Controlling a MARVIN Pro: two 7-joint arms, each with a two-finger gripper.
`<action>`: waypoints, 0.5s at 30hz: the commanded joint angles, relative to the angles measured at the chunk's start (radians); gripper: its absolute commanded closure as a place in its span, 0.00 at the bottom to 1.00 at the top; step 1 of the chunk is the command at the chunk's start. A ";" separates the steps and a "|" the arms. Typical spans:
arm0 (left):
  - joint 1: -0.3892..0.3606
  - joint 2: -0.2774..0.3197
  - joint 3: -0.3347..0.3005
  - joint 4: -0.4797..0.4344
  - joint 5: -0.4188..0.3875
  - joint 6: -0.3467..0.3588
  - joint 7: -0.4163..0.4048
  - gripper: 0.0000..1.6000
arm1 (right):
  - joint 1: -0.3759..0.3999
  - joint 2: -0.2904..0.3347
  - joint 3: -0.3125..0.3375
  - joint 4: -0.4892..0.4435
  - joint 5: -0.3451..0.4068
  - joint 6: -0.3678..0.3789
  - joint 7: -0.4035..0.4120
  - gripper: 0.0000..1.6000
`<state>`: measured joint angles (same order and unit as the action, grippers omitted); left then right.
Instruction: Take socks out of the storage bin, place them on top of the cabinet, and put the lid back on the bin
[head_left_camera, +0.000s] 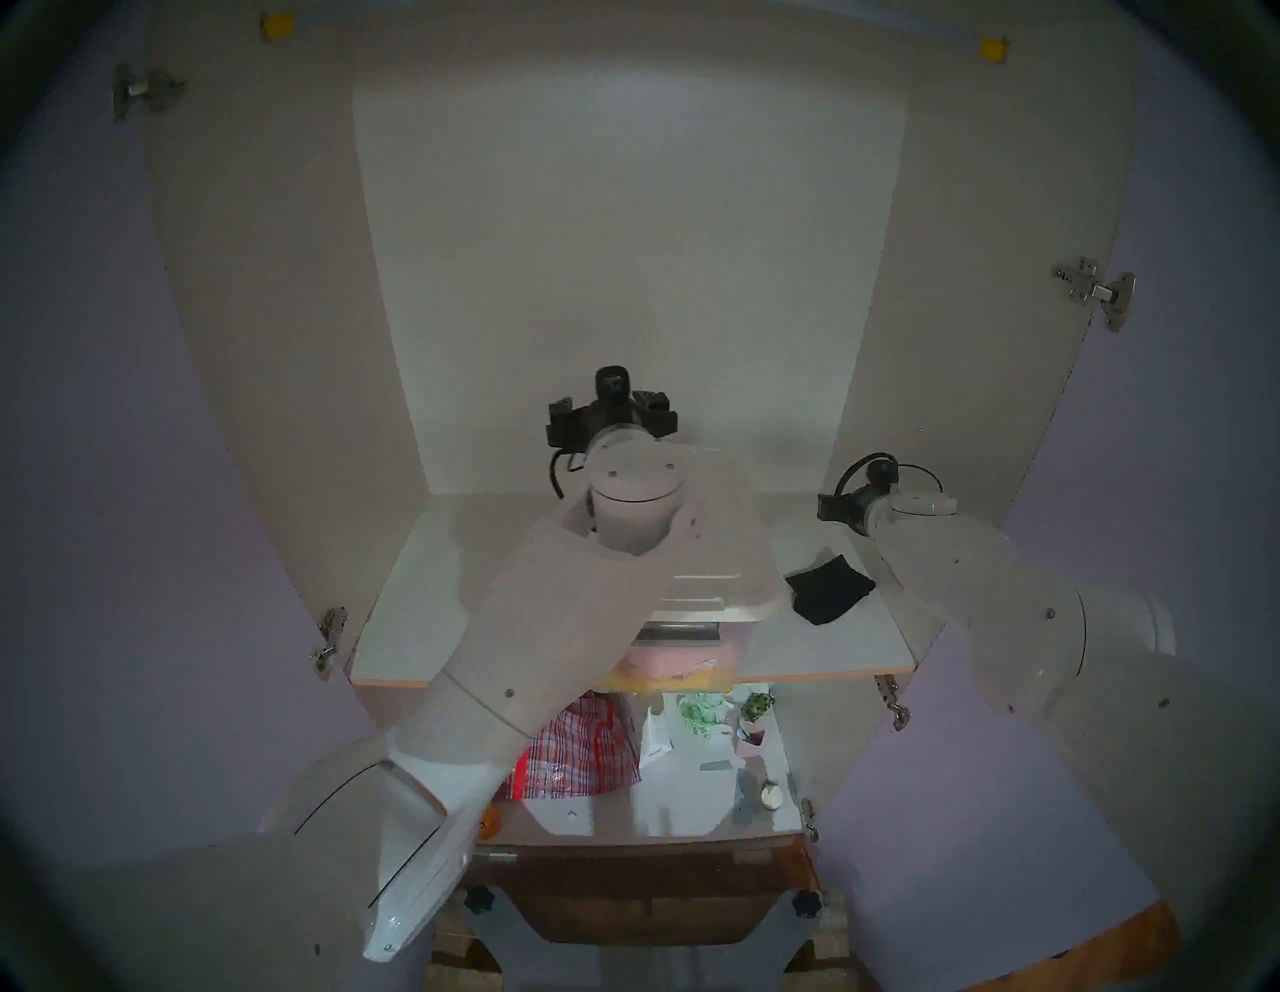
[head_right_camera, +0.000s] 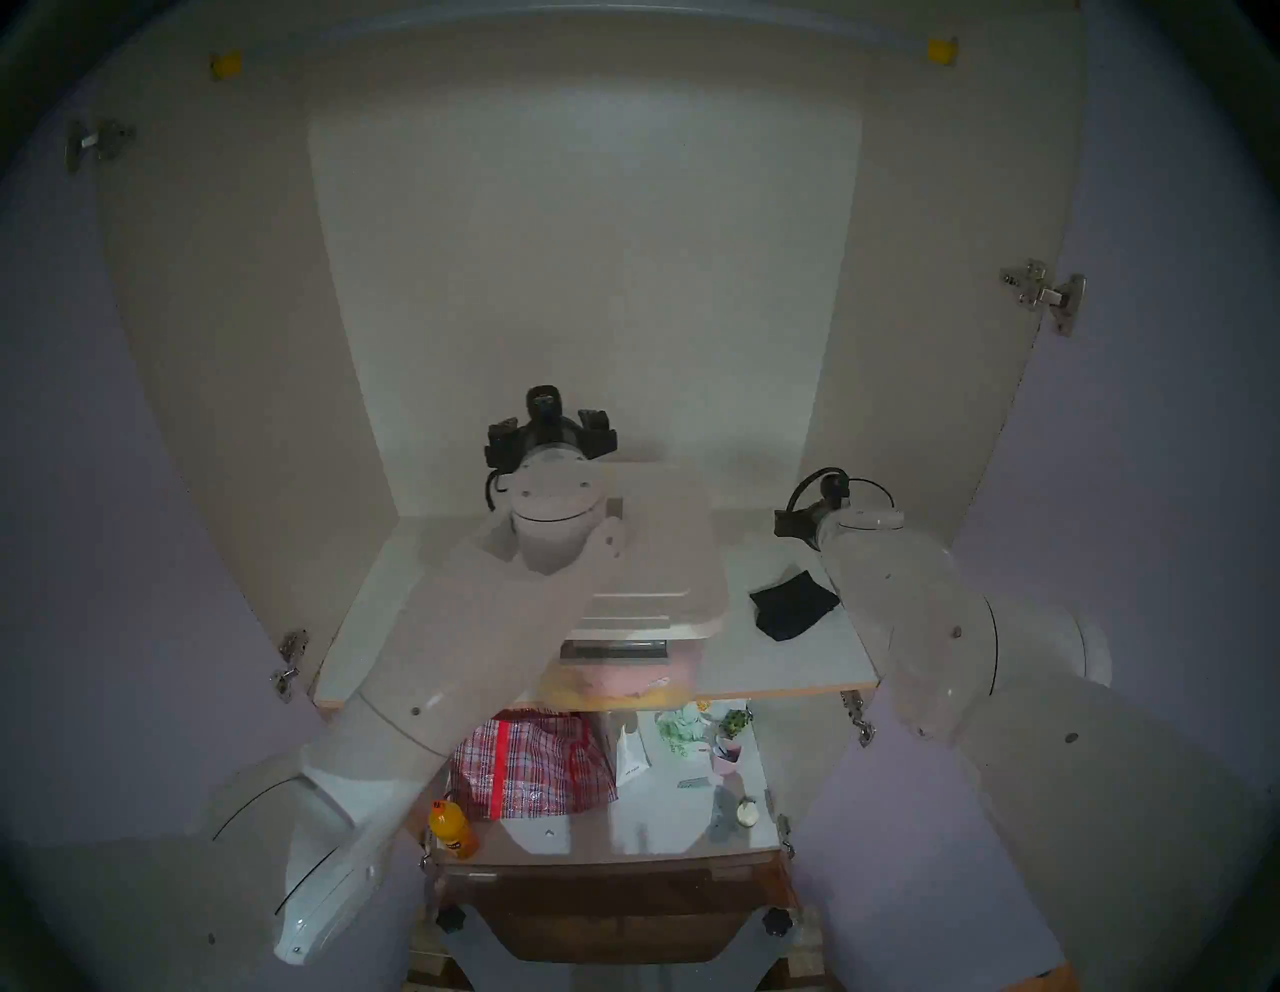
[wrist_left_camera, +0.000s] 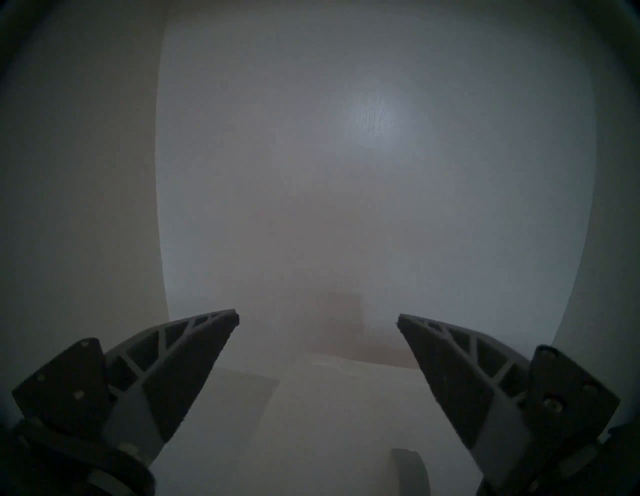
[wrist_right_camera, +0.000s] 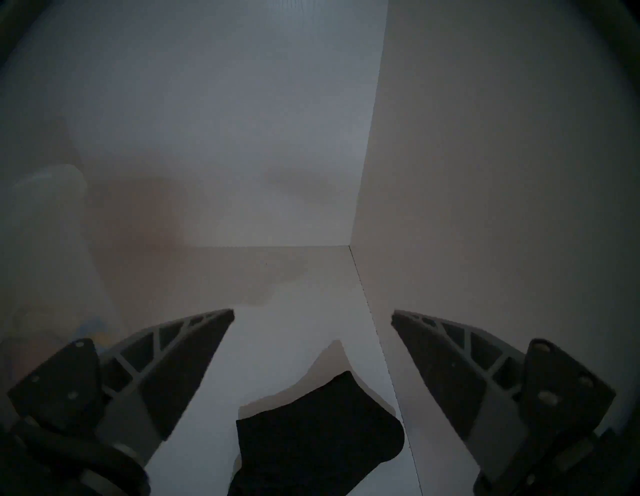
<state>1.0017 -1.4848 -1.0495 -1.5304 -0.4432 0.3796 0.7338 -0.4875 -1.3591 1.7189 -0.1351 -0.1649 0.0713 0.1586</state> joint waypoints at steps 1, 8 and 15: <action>0.014 0.113 -0.075 -0.055 -0.001 0.075 -0.089 0.00 | 0.032 0.002 -0.001 -0.021 -0.001 -0.013 0.001 0.00; 0.069 0.232 -0.110 -0.082 0.097 0.209 -0.279 0.00 | 0.033 0.002 -0.002 -0.021 -0.001 -0.017 0.001 0.00; 0.061 0.265 -0.107 -0.014 0.175 0.123 -0.327 0.00 | 0.033 0.002 -0.002 -0.021 -0.001 -0.017 0.001 0.00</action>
<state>1.1007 -1.2258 -1.1467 -1.5545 -0.3114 0.5963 0.3801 -0.4873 -1.3590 1.7187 -0.1351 -0.1649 0.0709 0.1586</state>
